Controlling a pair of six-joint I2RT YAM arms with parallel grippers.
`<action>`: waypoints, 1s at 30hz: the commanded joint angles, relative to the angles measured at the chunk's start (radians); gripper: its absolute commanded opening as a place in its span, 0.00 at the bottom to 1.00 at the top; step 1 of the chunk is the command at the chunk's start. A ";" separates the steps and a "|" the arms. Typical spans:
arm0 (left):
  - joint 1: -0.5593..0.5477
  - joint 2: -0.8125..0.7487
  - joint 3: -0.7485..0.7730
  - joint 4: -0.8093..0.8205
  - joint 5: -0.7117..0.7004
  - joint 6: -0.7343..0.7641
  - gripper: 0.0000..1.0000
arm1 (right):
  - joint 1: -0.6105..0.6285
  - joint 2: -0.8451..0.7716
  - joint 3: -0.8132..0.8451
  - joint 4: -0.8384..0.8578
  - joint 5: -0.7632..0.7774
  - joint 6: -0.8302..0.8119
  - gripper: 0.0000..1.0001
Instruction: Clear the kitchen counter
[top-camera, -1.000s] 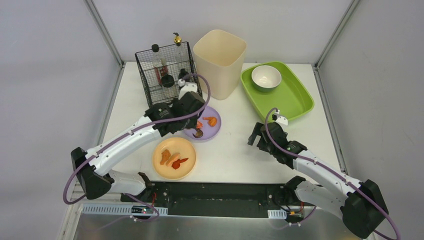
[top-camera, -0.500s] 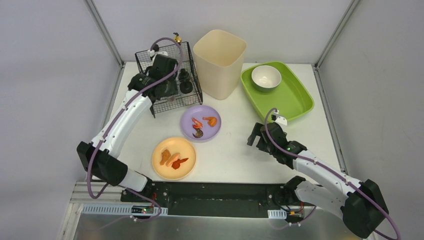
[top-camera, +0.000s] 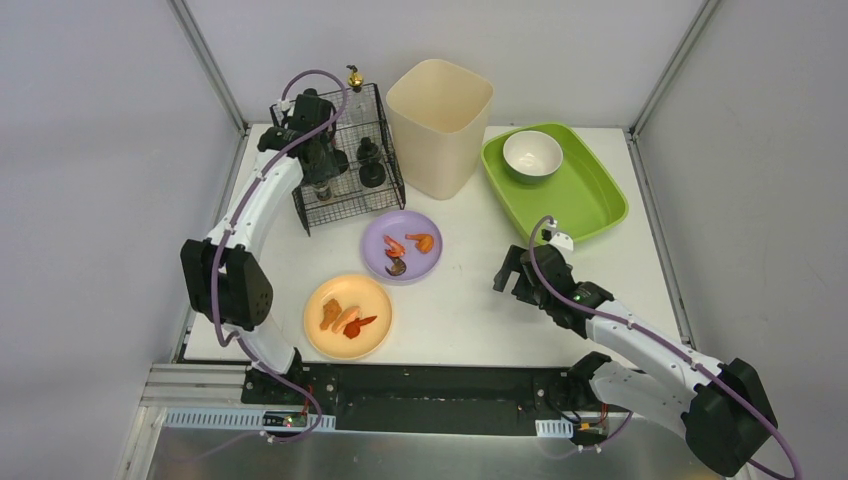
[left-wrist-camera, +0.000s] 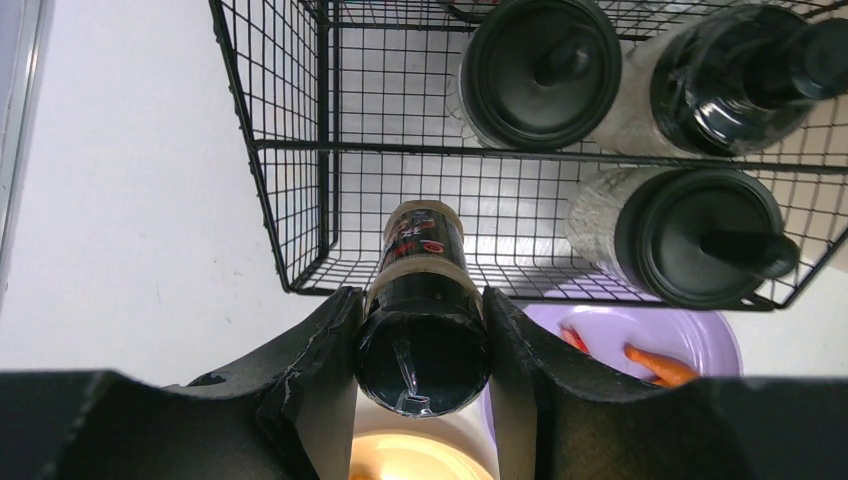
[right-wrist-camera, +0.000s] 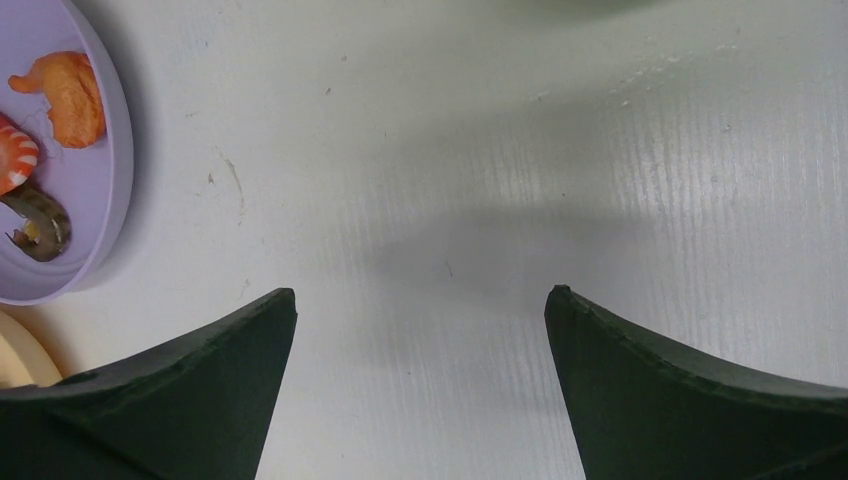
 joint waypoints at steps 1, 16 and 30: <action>0.022 0.043 0.039 0.043 0.018 -0.019 0.00 | 0.007 -0.009 -0.009 0.032 -0.001 -0.009 0.99; 0.024 0.152 0.014 0.084 0.040 -0.055 0.00 | 0.014 0.026 -0.002 0.038 0.000 -0.012 0.99; 0.024 0.152 -0.025 0.105 0.052 -0.051 0.47 | 0.018 0.034 -0.001 0.037 0.008 -0.013 0.99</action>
